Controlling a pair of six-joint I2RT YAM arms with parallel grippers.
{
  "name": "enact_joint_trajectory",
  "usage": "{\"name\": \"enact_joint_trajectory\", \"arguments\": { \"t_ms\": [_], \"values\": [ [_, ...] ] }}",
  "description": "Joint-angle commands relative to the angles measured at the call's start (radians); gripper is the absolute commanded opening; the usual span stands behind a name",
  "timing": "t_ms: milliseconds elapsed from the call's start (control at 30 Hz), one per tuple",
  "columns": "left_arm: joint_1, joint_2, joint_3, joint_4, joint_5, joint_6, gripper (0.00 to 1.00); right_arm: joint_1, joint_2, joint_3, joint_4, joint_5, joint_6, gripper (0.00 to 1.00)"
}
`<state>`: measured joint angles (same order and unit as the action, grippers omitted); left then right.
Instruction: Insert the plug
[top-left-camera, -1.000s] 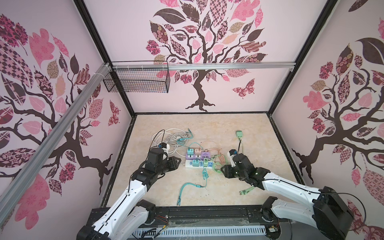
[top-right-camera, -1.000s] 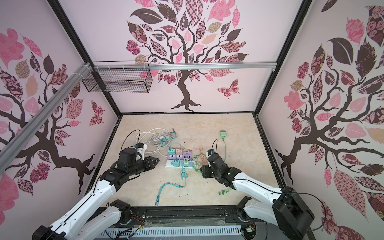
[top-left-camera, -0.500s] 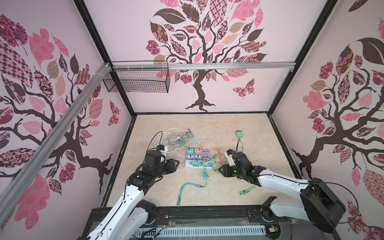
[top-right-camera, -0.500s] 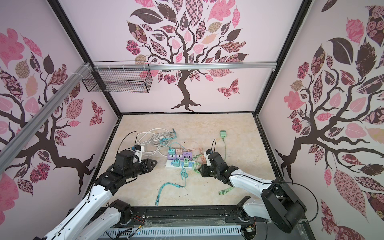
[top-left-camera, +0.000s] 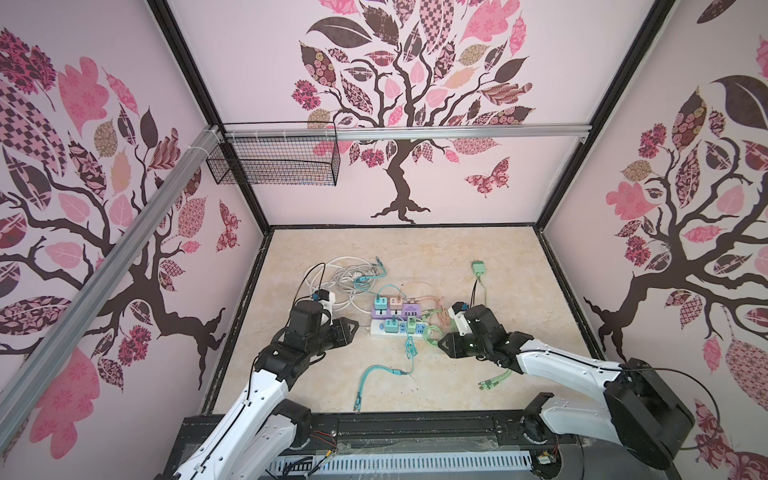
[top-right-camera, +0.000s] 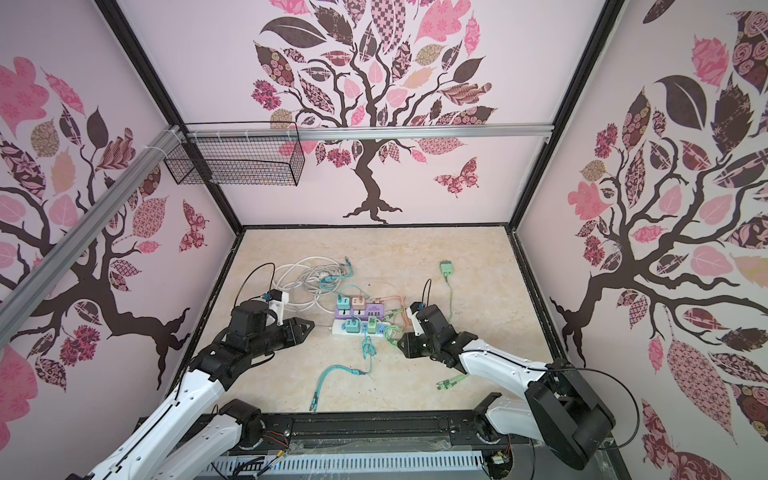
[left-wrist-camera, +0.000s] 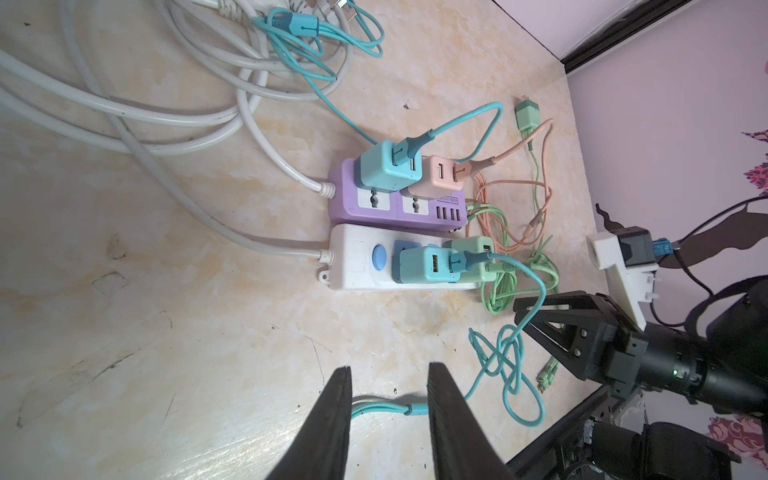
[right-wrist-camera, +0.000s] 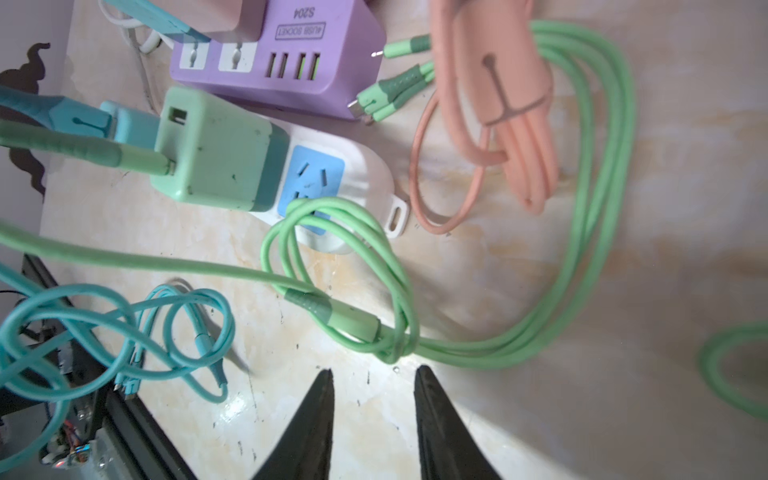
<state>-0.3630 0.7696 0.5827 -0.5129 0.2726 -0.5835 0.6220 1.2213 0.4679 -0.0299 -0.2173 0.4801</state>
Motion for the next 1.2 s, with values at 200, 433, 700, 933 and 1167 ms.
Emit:
{"name": "enact_joint_trajectory", "arguments": {
  "t_ms": [200,433,700,933,1167],
  "values": [
    [0.004,-0.016,0.043,-0.006,-0.006,0.014,0.34,-0.001,0.114,0.035,0.074,0.047,-0.027,0.45],
    [0.005,-0.022,0.040,-0.006,-0.009,0.016,0.34,-0.001,0.123,0.043,0.114,-0.013,-0.035,0.35],
    [0.004,-0.023,0.031,0.005,-0.009,0.009,0.35,0.001,0.015,0.033,0.063,-0.063,0.037,0.15],
    [0.004,-0.024,0.029,0.011,-0.007,0.008,0.35,0.018,-0.066,0.028,0.032,-0.089,0.083,0.07],
    [0.004,-0.036,0.034,-0.001,-0.009,0.011,0.35,0.029,-0.073,0.081,-0.074,-0.052,0.088,0.04]
  ]
}}
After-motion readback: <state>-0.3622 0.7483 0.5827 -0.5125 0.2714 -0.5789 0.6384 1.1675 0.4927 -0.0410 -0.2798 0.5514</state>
